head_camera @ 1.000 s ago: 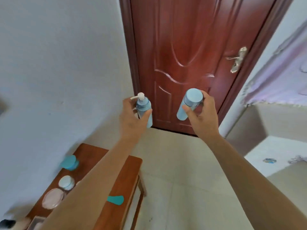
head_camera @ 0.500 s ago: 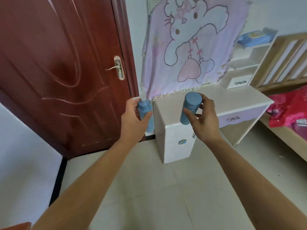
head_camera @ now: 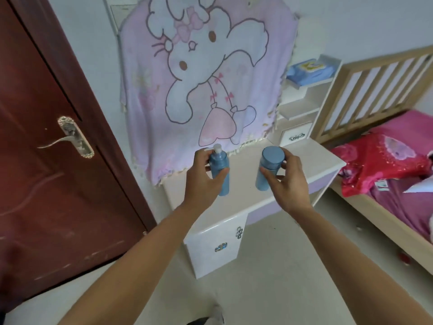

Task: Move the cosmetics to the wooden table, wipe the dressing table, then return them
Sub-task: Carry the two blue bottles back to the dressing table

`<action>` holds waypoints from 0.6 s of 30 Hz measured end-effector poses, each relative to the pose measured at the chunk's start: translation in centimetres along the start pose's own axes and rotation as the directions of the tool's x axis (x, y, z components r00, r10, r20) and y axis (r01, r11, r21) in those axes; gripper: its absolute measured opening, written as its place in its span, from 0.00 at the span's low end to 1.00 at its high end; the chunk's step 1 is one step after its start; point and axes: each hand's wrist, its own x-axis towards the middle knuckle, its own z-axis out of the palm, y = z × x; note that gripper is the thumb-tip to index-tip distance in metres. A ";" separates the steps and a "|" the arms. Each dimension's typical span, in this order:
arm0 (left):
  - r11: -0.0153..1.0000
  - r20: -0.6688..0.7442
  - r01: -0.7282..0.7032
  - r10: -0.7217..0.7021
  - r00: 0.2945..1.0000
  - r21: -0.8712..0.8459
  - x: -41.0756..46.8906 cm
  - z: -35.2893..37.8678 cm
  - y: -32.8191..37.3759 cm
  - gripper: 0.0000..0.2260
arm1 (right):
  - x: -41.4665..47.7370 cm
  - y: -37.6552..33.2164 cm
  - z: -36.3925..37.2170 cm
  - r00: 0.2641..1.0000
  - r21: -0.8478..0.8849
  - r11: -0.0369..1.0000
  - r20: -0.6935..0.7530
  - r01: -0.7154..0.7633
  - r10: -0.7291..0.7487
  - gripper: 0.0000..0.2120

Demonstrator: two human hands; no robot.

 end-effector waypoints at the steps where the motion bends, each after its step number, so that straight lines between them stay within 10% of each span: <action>1: 1.000 0.005 -0.009 0.009 1.000 -0.002 2.5 1.0 -0.2 0.21 | 2.3 0.5 -0.1 1.000 -0.018 1.000 -0.001 -0.003 0.003 0.29; 18: 0.992 -0.015 0.106 -0.105 0.994 0.068 25.7 19.5 -11.6 0.27 | 29.3 20.0 2.6 0.980 0.114 0.974 -0.021 -0.194 0.198 0.27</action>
